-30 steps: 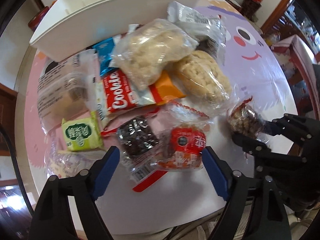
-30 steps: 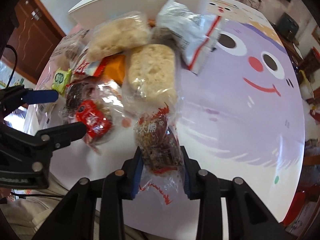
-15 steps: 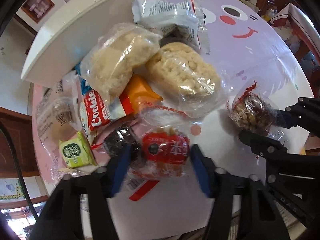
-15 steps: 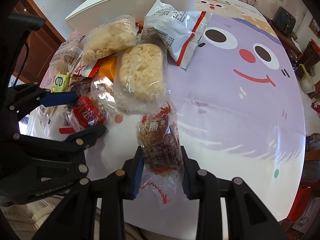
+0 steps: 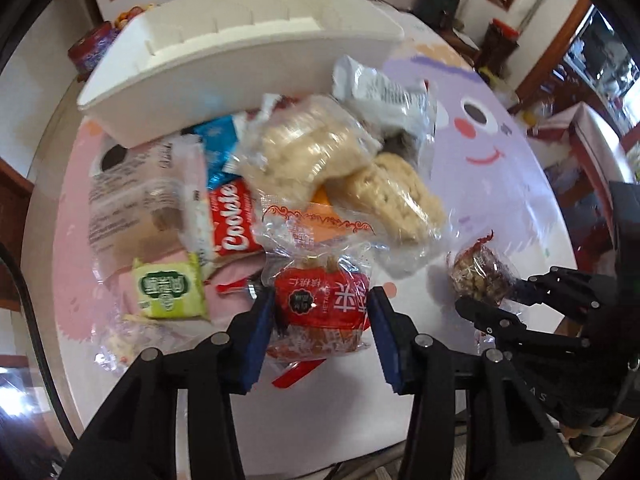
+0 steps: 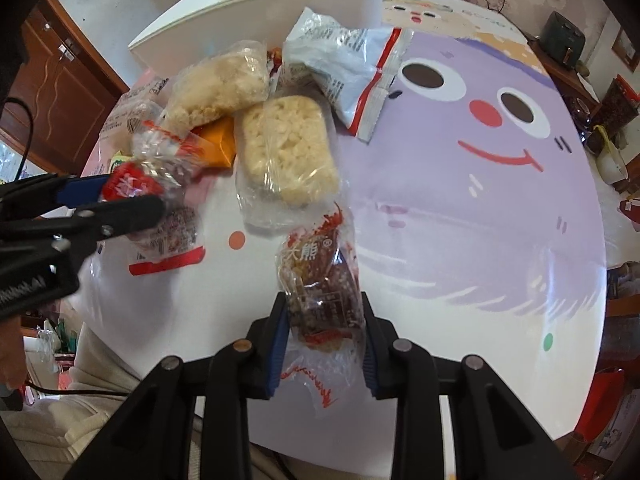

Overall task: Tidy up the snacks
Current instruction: 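Carry both snacks over the white tray and open both grippers to drop them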

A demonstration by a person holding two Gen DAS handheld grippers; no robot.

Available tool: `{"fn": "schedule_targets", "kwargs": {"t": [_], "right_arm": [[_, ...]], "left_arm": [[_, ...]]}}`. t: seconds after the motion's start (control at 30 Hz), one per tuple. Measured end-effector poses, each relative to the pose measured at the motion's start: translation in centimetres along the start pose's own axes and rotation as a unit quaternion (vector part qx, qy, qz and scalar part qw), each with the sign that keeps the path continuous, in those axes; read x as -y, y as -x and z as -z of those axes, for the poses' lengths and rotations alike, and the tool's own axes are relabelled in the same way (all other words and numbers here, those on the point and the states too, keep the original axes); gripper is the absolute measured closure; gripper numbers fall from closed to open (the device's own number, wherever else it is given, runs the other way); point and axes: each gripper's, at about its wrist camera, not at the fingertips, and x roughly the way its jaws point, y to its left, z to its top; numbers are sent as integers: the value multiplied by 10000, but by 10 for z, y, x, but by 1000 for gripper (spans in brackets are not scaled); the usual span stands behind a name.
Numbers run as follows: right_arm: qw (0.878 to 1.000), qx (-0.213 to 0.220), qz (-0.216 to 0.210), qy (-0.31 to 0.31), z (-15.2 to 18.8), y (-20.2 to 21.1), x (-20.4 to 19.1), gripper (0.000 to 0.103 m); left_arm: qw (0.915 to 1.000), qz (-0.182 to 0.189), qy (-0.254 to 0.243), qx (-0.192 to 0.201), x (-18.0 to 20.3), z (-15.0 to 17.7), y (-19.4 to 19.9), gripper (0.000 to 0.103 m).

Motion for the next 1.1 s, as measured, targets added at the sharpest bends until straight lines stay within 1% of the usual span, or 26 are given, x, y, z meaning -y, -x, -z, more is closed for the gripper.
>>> {"fn": "schedule_targets", "kwargs": {"t": [0.03, 0.17, 0.33, 0.43, 0.47, 0.53, 0.57, 0.7, 0.8, 1.0, 1.1], "right_arm": [[10000, 35, -8, 10, -2, 4, -1, 72], [9992, 394, -84, 85, -11, 30, -6, 72], [9954, 937, -146, 113, -42, 73, -14, 72], [9925, 1214, -162, 31, -60, 93, -15, 72], [9911, 1318, -165, -21, -72, 99, -18, 72], [9894, 1435, -191, -109, -91, 107, -18, 72], [9888, 1469, -216, -136, -95, 112, -18, 72], [9850, 1694, -295, -169, -133, 127, -21, 72], [9810, 1922, -220, -146, -164, 139, -26, 72], [9747, 2227, -146, -154, -220, 145, -34, 72], [9748, 2210, -177, -267, -244, 136, -33, 71]], "left_arm": [[10000, 29, 21, 59, -2, 1, 7, 58], [9991, 122, 128, 395, -19, -10, 40, 58], [9965, -1, 255, 802, -35, -35, 76, 57], [9939, -189, 339, 1032, -49, -55, 93, 57], [9928, -277, 357, 1108, -53, -60, 97, 57], [9904, -411, 360, 1266, -59, -73, 109, 57], [9891, -475, 359, 1350, -62, -79, 114, 57], [9819, -779, 327, 1692, -74, -108, 133, 57], [9764, -943, 396, 1900, -83, -131, 141, 57], [9672, -1042, 509, 2259, -98, -175, 141, 57], [9651, -1092, 559, 2313, -106, -193, 129, 57]]}}
